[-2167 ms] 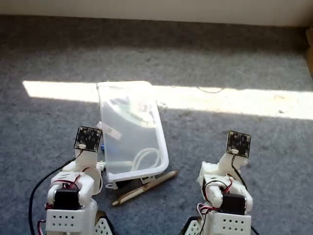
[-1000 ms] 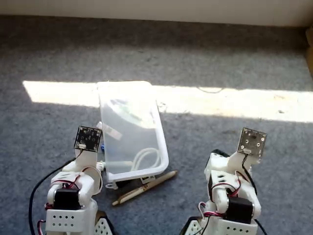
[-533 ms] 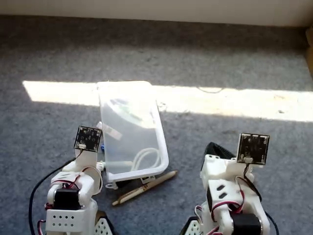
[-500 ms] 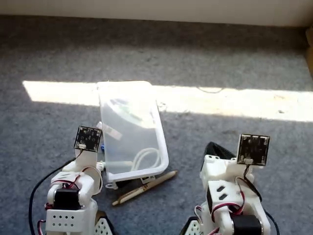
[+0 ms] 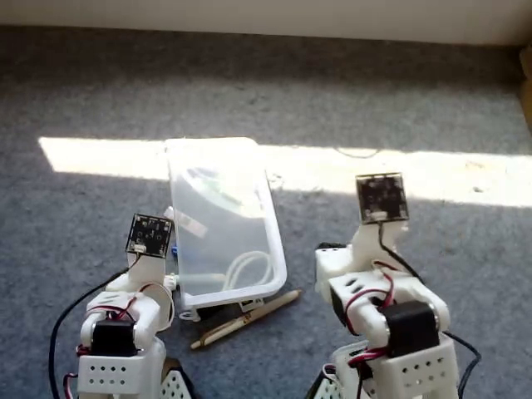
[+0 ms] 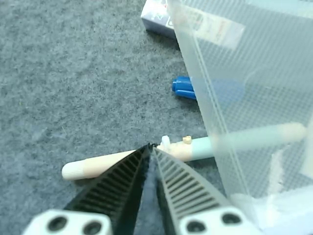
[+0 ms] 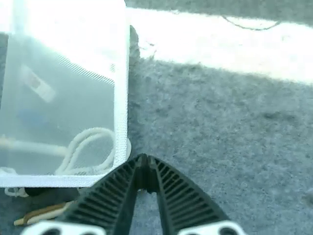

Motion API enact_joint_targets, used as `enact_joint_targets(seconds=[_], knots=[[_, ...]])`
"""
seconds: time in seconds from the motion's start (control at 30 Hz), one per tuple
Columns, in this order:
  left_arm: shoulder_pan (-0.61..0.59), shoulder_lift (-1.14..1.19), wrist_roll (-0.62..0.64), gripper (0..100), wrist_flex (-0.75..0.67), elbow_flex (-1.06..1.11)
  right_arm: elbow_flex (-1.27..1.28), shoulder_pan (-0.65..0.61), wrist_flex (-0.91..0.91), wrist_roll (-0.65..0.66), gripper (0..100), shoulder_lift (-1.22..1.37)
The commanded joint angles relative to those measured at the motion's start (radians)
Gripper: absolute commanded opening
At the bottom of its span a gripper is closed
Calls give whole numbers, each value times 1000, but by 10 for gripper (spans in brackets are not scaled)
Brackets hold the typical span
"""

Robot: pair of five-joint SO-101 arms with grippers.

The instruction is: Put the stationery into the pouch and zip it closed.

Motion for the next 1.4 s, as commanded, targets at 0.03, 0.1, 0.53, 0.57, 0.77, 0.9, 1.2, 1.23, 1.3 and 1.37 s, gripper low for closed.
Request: enact_joint_targets(seconds=[0.03, 0.1, 0.53, 0.57, 0.77, 0.9, 1.2, 1.23, 1.3, 1.37], knots=[[-15, -1, 9, 11, 5, 21, -59, -168, -7, -8, 118, 104], [-15, -1, 9, 11, 5, 21, -59, -217, -7, -6, 163, 140], [-15, -1, 9, 11, 5, 21, -50, -469, -162, -11, 361, 412], [-15, -1, 9, 11, 5, 21, -50, -476, -162, -11, 381, 429], [-15, -1, 9, 11, 5, 21, -50, -538, -163, -12, 440, 527], [-15, -1, 9, 11, 5, 21, -51, -552, -166, -12, 476, 596], [-15, -1, 9, 11, 5, 21, -48, -496, -341, -12, 520, 696], [-15, -1, 9, 11, 5, 21, -50, -476, -341, -12, 520, 697], [-15, -1, 9, 11, 5, 21, -47, -437, -374, -12, 520, 697], [-15, -1, 9, 11, 5, 21, -42, -400, -418, -8, 520, 697]])
